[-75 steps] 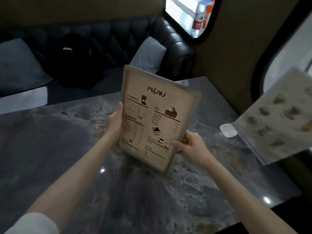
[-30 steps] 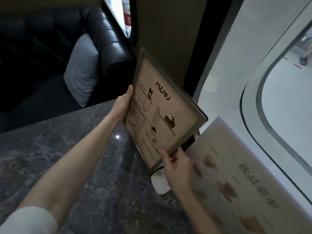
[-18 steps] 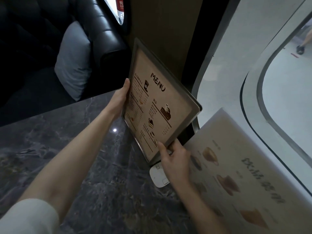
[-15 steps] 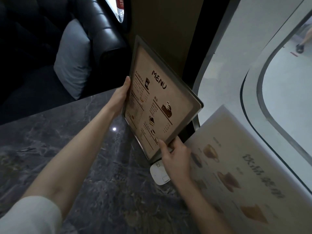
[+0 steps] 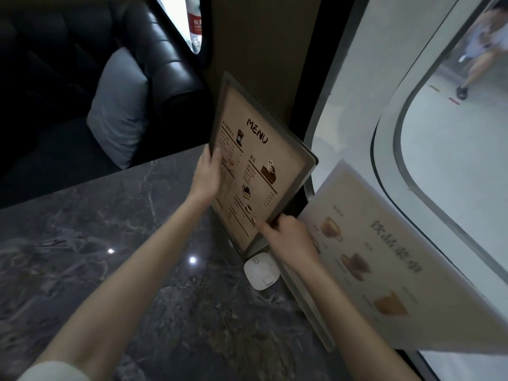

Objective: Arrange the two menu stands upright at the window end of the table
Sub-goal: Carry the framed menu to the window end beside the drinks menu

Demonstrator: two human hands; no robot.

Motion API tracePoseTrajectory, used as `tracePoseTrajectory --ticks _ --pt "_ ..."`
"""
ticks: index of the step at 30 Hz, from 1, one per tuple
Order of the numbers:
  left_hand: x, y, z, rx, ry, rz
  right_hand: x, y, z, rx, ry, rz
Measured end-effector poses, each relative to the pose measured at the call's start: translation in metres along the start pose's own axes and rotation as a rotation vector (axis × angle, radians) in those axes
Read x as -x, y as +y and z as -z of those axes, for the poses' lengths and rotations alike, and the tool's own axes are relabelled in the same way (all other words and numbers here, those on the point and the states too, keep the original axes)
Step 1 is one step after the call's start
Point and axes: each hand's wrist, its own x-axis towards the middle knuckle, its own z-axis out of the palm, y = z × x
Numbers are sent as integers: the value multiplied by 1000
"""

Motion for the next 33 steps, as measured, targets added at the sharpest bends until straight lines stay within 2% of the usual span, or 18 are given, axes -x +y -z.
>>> tracePoseTrajectory --ticks 3,5,10,13,15,17,19,23,29,33 --pt "41 -5 -8 -131 41 -155 10 -9 11 122 -1 0" --pt "63 -13 -13 -212 32 -175 17 -17 20 156 23 59" --pt "97 -23 -17 6 -29 57 36 -49 53 277 209 276" --pt "106 -20 -15 345 -97 244 46 -82 77 288 302 456" --pt "109 -19 -13 494 -137 372 43 -102 93 347 319 573" --pt "109 -23 -10 500 -195 433 34 -113 104 473 290 619" --pt "111 -26 -9 479 -248 471 19 -115 107 555 211 559" --pt "113 -22 -12 507 -268 461 0 -116 110 506 77 344" --pt "106 -27 -23 605 -236 477 -11 -118 121 348 -15 238" --pt "105 -31 -27 621 -233 446 -13 -117 130 338 -169 169"
